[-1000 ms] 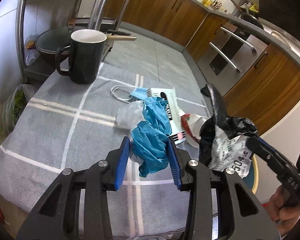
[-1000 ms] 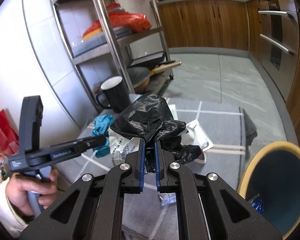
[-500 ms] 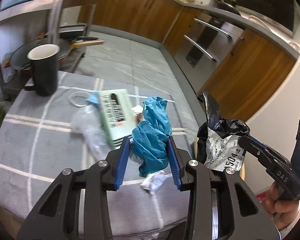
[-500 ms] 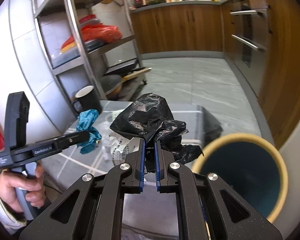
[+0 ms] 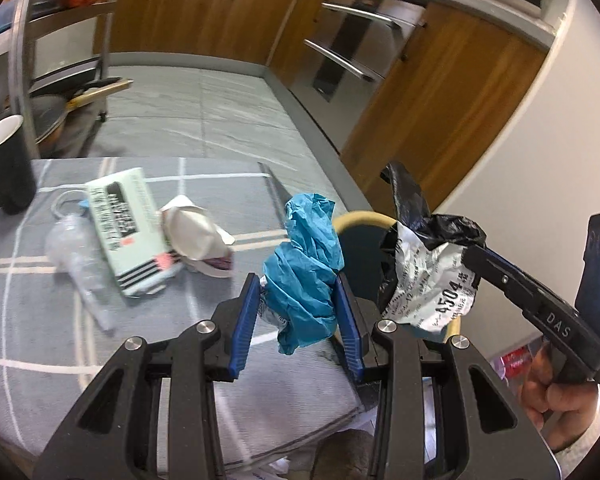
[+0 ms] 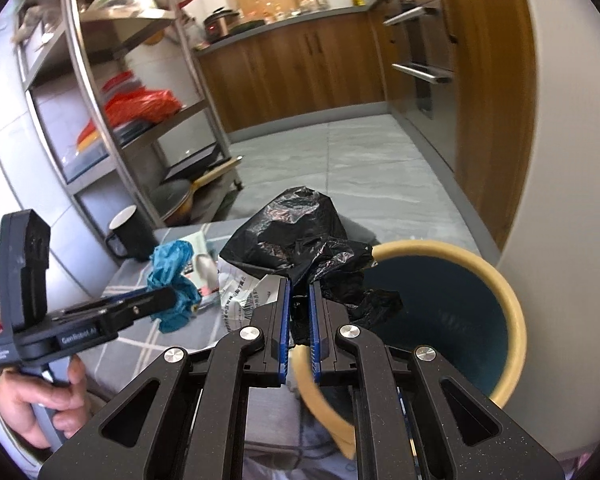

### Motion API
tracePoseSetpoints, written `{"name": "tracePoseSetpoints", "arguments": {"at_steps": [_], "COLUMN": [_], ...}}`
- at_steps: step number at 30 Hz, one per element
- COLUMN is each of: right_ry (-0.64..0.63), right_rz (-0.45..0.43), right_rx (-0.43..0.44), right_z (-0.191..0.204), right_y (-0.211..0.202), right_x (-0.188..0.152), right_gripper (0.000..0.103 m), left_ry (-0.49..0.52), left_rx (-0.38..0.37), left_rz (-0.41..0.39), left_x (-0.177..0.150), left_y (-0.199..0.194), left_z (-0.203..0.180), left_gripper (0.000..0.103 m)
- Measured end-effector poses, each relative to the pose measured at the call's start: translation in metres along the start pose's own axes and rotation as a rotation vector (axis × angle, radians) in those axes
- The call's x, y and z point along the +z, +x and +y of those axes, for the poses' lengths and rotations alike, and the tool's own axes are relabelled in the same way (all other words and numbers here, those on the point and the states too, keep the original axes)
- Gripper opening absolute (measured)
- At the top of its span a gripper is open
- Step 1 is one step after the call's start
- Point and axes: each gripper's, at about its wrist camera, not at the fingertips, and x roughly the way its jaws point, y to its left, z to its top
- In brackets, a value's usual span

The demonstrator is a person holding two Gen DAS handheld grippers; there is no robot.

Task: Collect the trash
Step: 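Carry the glove and black bag over the teal bin with both tools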

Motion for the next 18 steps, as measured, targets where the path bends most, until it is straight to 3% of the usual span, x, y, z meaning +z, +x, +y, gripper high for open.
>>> {"name": "tracePoseSetpoints", "arguments": {"at_steps": [18], "right_ry": [0.101], "right_rz": [0.051], "right_rx": [-0.105], "right_z": [-0.065], "right_y": [-0.007], "right_x": [-0.034], "right_gripper": [0.010], "left_ry": [0.139], "left_rx": [-0.098], "left_rz": [0.133], "left_x": [-0.013], "left_y": [0.071], "left_z": [-0.079], "left_gripper": [0.037]}}
